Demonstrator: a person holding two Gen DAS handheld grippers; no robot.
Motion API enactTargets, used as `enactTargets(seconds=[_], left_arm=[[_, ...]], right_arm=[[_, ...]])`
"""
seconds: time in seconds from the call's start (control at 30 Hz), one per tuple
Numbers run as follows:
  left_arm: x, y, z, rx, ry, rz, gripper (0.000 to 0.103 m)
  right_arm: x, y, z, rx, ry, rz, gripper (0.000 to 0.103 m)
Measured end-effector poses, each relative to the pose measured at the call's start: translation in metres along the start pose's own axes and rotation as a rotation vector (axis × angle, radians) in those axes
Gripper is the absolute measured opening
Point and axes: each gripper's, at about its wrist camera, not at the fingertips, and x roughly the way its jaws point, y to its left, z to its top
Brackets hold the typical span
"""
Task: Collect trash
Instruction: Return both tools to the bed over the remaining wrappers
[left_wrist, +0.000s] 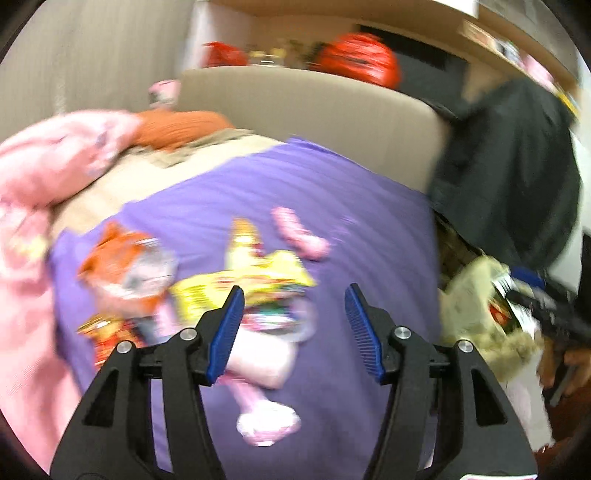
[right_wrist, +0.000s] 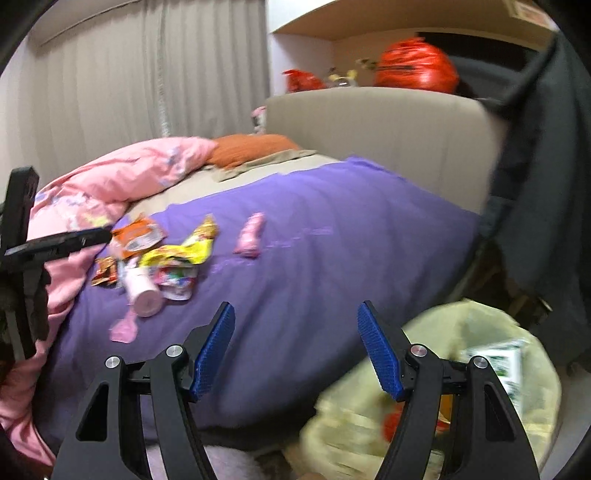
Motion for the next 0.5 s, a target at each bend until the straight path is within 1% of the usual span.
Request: enactTargets(seconds=[0.1,0.2,0.27,0.3,0.33,0.4,0.5], left_arm=[[-0.01,0.044,0.006,-0.096,-0.037,0.041,0.054],[-0.016,0.075,0.008,-0.164,-0.077,0.092,0.054],[-0.019,0.092,0.005,-0.204,-0.087,0.11,0.06],[-0.019,0.097,0.004,-0.216,-0.081,0.102,0.063],[-0.017,0.102,0.003,-0.223,-0.065,0.086,0.067],[-0.012,0.109,0.002,-0.227,-0.039,0.077,0.068],[-0.008,0.12,0.003,-0.223,-0.024,0.103,0.068]], right_arm=[[0.013,0.035,0.008,-0.042,0.009,0.043,0.065],[0.023,0.067,0.011,-0.079,0.025,0.081,0.065],[0.03,0.088,0.01,-0.113,0.041,0.079,0.065],[0.033,0.098,0.009,-0.131,0.048,0.08,0.065],[0.038,0.108,0.008,-0.15,0.057,0.093,0.065],[0.048,0.128,0.005,-0.175,0.081,0.146,0.065],[0.064,0.153,-0.002,-0.198,0.127,0.187,0.065]])
